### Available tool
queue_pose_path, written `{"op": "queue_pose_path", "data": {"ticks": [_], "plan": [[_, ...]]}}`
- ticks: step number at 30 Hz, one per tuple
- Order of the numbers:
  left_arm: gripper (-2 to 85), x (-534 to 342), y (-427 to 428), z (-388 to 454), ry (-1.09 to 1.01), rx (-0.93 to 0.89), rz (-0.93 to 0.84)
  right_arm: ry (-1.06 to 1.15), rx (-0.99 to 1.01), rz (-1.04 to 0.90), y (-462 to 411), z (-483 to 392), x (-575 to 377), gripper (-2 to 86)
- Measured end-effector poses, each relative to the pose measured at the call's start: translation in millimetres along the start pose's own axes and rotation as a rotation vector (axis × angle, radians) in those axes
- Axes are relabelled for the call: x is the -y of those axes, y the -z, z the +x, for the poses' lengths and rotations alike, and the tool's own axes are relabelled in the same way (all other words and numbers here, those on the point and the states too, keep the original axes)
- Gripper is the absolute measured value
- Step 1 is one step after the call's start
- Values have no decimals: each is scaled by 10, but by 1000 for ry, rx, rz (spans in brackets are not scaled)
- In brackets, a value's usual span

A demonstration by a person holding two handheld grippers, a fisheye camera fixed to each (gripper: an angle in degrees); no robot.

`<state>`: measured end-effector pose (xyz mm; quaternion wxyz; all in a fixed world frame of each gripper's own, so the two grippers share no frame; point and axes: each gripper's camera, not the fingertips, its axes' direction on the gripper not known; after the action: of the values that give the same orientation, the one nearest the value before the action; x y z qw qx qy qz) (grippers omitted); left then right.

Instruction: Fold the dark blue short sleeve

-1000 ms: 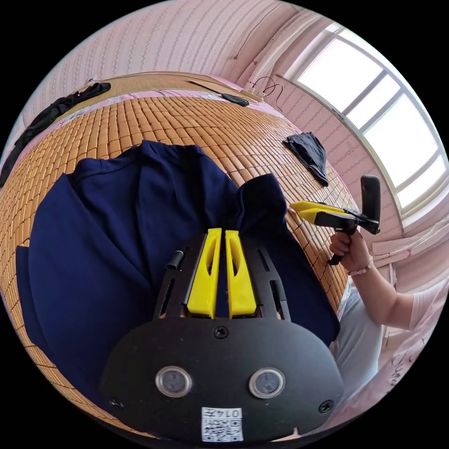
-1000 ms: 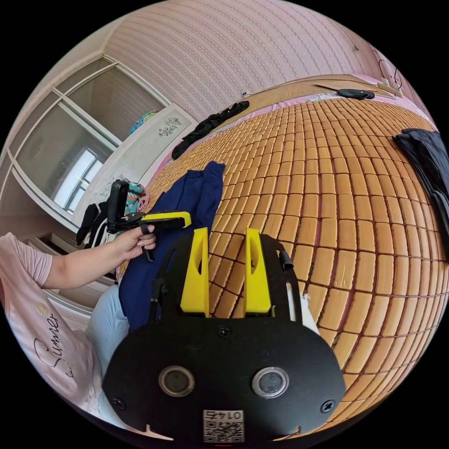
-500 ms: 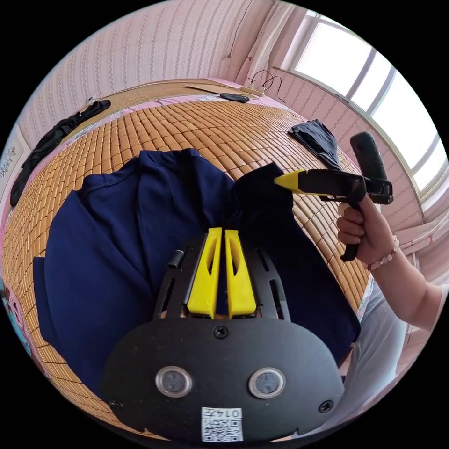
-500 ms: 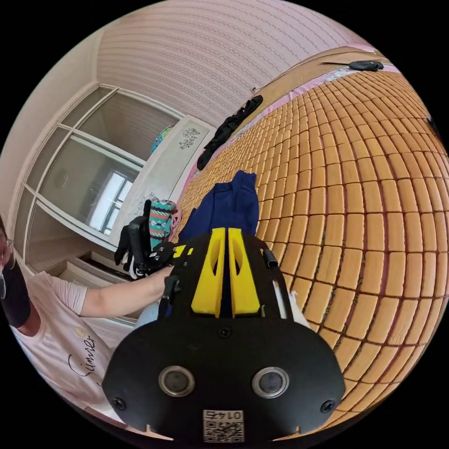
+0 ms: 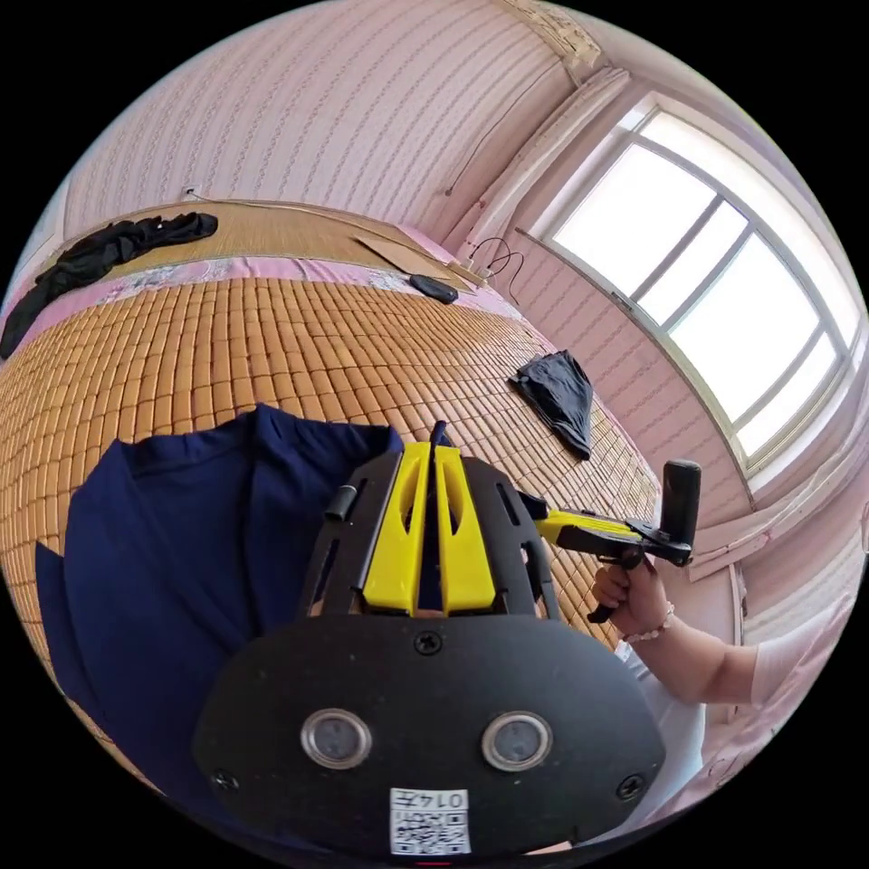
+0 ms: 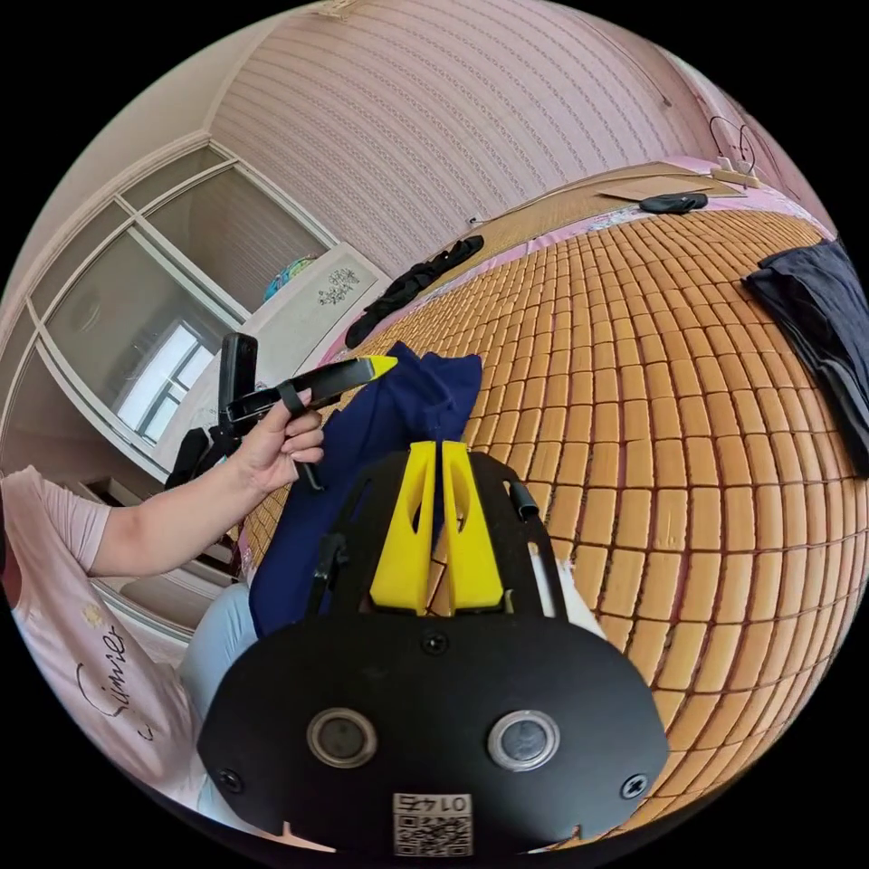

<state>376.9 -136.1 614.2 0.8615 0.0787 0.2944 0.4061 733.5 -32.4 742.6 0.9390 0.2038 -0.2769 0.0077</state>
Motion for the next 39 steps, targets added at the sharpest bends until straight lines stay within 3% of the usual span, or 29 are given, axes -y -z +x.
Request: {"op": "queue_pose_path", "data": {"ticks": [6,12,15,19,23,27,32,39], "plan": [[-6,679,-691,616,-194,28,-109,-57,-69,-52,76,-9,17,5],[44,606,-1411,936,-252,95,-291,-65,-228,-291,-51,-58,173,0],[56,621,-1259,960,-236,60,-250,-68,-343,-306,-7,-92,234,-1],[48,622,-940,952,-282,136,-195,12,-164,-175,11,-306,302,-1],[51,471,-1011,799,-285,229,-315,94,-210,-128,-244,-538,314,-2],[46,304,-1175,793,-294,292,-371,74,-418,-255,-579,-631,354,-2],[-4,209,-1114,742,-290,428,-320,15,-401,-314,-594,-698,403,-3],[33,114,-859,460,-180,325,-283,-8,-375,-328,-714,-857,458,-3]]}}
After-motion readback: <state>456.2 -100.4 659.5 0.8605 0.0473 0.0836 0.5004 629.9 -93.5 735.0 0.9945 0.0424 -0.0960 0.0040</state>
